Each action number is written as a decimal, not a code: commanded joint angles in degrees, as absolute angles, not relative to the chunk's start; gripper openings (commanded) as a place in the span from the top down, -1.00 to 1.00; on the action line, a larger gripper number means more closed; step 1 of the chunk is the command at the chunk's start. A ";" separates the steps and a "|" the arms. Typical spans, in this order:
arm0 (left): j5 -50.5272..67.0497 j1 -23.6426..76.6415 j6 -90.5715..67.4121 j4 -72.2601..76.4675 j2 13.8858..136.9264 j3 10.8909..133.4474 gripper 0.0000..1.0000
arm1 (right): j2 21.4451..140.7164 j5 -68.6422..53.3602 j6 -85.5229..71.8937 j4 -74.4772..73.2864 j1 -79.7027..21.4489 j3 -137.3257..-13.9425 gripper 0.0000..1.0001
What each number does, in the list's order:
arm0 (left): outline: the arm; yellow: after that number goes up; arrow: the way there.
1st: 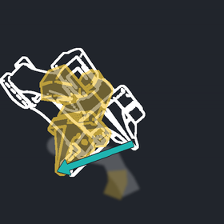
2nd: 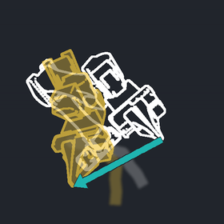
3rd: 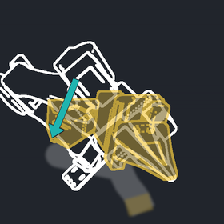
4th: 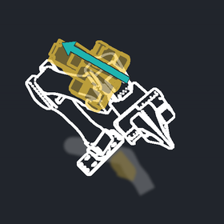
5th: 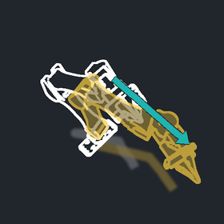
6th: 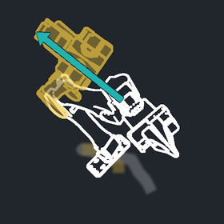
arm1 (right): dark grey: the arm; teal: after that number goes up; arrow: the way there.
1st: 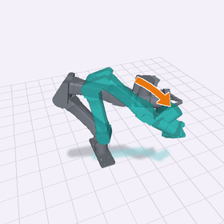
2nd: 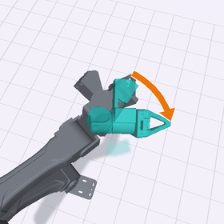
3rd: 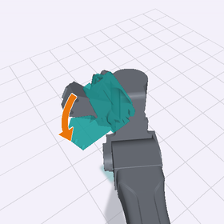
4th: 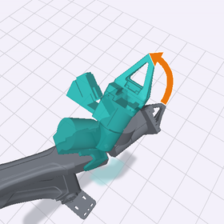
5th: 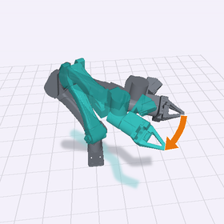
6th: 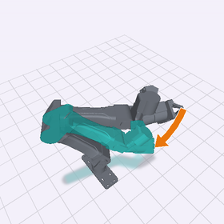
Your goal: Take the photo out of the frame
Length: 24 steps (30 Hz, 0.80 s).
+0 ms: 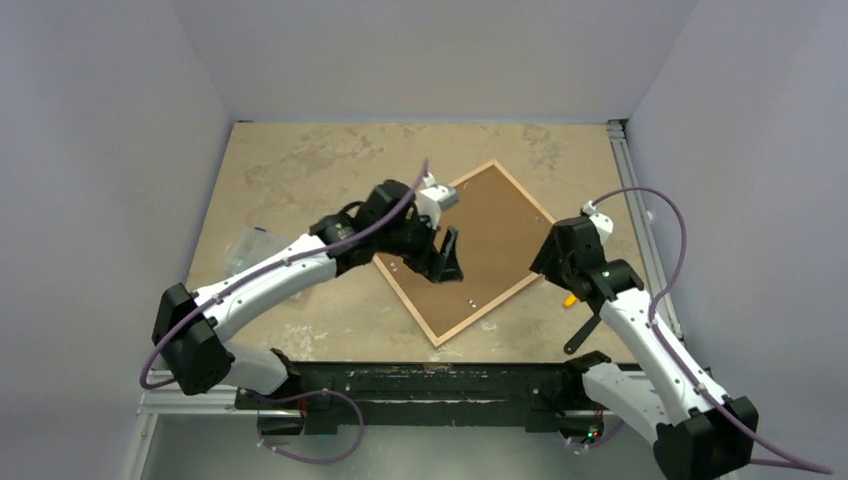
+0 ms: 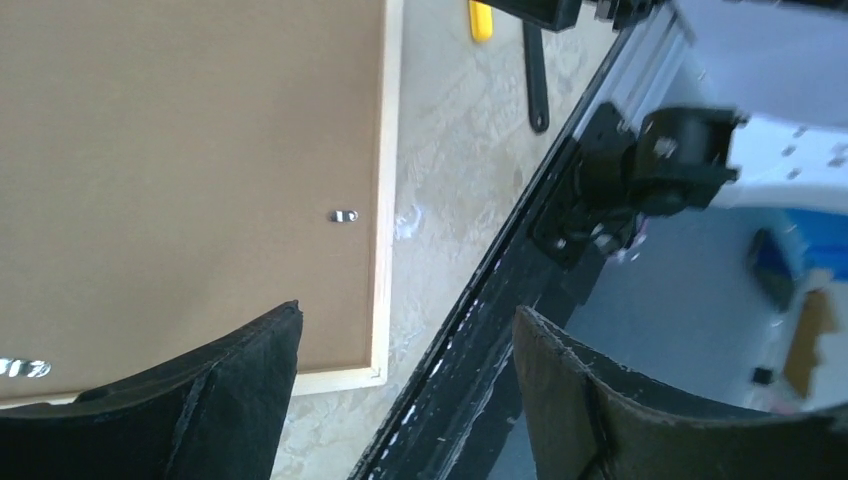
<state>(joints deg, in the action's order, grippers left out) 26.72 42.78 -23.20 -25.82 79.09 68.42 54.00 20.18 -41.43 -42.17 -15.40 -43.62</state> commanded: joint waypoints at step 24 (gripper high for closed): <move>-16.53 73.14 -20.61 -21.58 104.91 69.29 0.14 | 29.91 20.20 -51.65 -49.14 -23.11 -38.86 -0.10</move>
<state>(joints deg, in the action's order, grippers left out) -13.82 72.40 -21.41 -23.33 103.53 66.61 30.17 18.55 -50.11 -49.41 -22.87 -39.53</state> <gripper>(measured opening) 0.489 0.555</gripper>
